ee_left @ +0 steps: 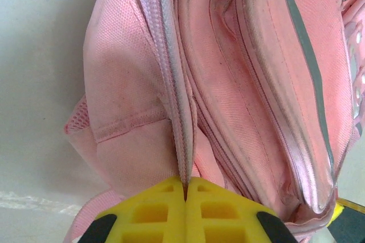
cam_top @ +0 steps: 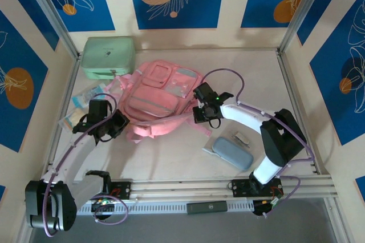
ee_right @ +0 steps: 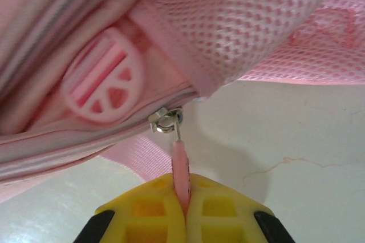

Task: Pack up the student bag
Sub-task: Zip the student bag at the center of the table.

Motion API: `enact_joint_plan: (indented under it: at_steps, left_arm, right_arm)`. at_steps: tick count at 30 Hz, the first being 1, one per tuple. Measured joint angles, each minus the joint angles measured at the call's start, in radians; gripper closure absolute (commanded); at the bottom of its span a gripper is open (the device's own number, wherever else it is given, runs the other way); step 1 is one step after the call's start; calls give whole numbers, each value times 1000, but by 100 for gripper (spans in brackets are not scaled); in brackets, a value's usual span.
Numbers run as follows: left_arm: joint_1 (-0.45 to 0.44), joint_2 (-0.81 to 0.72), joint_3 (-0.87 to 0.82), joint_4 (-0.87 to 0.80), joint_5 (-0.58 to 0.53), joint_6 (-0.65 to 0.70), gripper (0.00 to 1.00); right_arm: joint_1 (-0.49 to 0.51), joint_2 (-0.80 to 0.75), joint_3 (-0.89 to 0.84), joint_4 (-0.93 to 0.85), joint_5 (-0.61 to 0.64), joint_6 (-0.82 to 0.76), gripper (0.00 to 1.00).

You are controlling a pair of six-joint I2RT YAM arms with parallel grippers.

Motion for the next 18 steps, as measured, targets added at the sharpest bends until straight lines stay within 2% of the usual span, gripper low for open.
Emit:
enact_joint_plan:
  at_steps: [8, 14, 15, 16, 18]
  left_arm:
    - [1, 14, 8, -15, 9, 63, 100]
    - [17, 37, 71, -73, -16, 137, 100]
    - [20, 41, 81, -80, -23, 149, 95]
    - [24, 46, 91, -89, -28, 163, 82]
    - [33, 56, 106, -100, -34, 194, 72]
  right_arm:
    - [-68, 5, 29, 13, -93, -7, 100]
    - [5, -3, 30, -13, -98, -31, 100]
    - [20, -9, 29, -18, -101, -27, 100]
    - [34, -19, 23, -17, -109, -18, 100]
    - [61, -36, 4, -17, -120, 11, 100]
